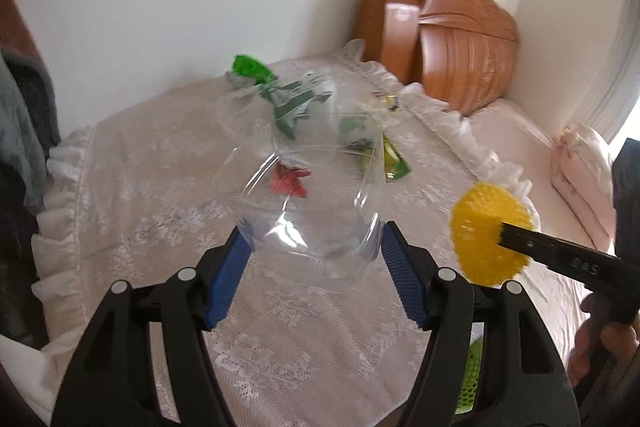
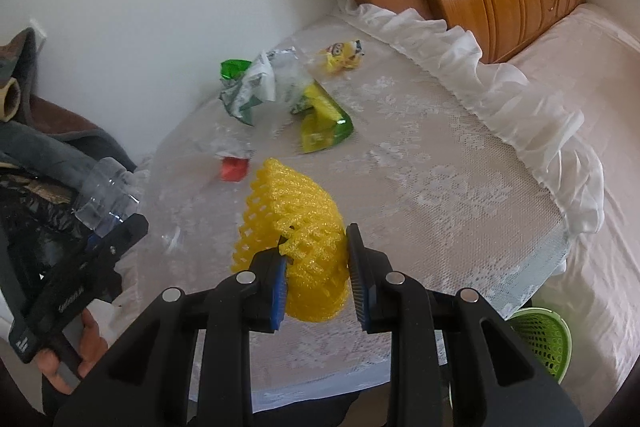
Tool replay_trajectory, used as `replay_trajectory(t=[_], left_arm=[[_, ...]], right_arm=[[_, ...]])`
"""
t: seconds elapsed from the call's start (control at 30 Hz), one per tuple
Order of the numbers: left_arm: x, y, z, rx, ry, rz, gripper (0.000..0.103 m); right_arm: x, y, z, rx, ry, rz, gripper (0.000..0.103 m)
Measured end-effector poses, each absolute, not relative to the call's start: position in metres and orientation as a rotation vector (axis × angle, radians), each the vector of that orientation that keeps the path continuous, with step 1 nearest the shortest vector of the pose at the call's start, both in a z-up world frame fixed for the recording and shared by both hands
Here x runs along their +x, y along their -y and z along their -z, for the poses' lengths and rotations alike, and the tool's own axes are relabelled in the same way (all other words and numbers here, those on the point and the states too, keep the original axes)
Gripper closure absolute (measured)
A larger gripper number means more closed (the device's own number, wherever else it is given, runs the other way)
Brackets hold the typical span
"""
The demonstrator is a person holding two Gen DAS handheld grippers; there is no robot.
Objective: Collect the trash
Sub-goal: 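Carry the net and bottle over the green wastebasket and release both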
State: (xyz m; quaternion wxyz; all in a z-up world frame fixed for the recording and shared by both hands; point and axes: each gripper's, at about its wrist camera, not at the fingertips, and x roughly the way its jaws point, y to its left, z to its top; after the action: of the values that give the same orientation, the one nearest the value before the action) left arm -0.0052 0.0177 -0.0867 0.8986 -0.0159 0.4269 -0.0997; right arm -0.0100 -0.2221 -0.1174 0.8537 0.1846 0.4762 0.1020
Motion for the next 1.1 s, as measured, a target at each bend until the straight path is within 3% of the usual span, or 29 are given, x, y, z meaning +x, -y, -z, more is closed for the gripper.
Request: replay_trajectory(t=[0.43, 0.67, 0.9, 1.0, 1.07, 1.1], left_arm=[[-0.058, 0.129, 0.08, 0.154, -0.88, 0.669, 0.039], [-0.101, 0.212, 0.093, 0.25, -0.915, 0.851, 0.039], [-0.134, 0.248, 0.103, 0.316, -0.928, 0.883, 0.039], [-0.143, 0.253, 0.106, 0.335, -0.928, 0.875, 0.039], [-0.148, 0.257, 0.108, 0.345, -0.928, 0.869, 0.039], [-0.152, 0.259, 0.109, 0.347, -0.929, 0.868, 0.039]], right_arm=[[-0.145, 0.322, 0.113, 0.41, -0.938, 0.106, 0.076], [-0.236, 0.399, 0.171, 0.552, -1.035, 0.345, 0.075], [-0.244, 0.426, 0.234, 0.565, -1.128, 0.392, 0.074], [-0.239, 0.427, 0.259, 0.526, -1.177, 0.392, 0.061], [-0.235, 0.426, 0.277, 0.488, -1.244, 0.384, 0.023], [-0.233, 0.425, 0.282, 0.466, -1.263, 0.386, 0.022]])
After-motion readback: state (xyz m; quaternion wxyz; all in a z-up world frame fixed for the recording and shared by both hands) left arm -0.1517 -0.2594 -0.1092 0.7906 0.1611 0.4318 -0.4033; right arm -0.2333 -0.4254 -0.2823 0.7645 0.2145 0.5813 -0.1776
